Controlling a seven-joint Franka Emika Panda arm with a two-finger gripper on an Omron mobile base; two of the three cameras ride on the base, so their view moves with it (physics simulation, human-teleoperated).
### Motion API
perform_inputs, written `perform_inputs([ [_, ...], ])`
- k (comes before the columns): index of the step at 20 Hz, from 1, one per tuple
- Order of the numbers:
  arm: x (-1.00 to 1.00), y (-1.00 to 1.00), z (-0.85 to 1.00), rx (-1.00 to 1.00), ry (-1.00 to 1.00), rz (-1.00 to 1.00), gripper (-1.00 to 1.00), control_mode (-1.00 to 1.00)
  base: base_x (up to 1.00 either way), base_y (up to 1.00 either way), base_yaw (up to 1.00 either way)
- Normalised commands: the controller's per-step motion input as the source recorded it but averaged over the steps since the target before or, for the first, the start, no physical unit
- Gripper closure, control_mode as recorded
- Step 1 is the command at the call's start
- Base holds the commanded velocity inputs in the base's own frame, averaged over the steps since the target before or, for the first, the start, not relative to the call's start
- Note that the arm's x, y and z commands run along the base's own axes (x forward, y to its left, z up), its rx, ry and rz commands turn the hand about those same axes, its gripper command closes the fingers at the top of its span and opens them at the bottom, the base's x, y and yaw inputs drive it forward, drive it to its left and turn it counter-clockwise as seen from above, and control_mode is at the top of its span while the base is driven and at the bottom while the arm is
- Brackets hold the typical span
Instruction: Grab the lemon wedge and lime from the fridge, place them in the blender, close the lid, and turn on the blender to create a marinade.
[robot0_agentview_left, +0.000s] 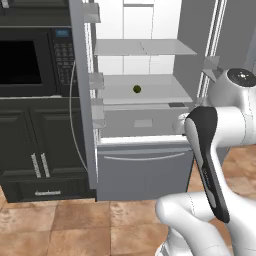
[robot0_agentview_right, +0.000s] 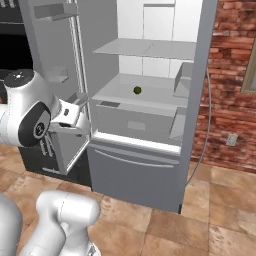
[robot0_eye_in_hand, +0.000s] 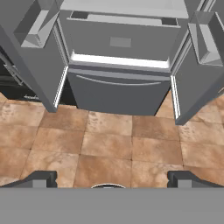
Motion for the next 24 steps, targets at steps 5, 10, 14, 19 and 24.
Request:
perform_inputs([
  [5, 0.0, 0.0, 0.0, 0.0, 0.0, 0.0, -1.0, 1.0, 0.87, 0.0, -0.17],
  [10, 0.0, 0.0, 0.0, 0.0, 0.0, 0.0, -1.0, 1.0, 0.47, 0.0, -0.15],
  [14, 0.0, 0.0, 0.0, 0.0, 0.0, 0.0, -1.0, 1.0, 0.3, 0.04, -0.07],
  [19, 0.0, 0.0, 0.0, 0.0, 0.0, 0.0, -1.0, 1.0, 0.46, 0.37, -0.01],
  [24, 0.0, 0.0, 0.0, 0.0, 0.0, 0.0, -1.0, 1.0, 0.61, 0.26, -0.01],
])
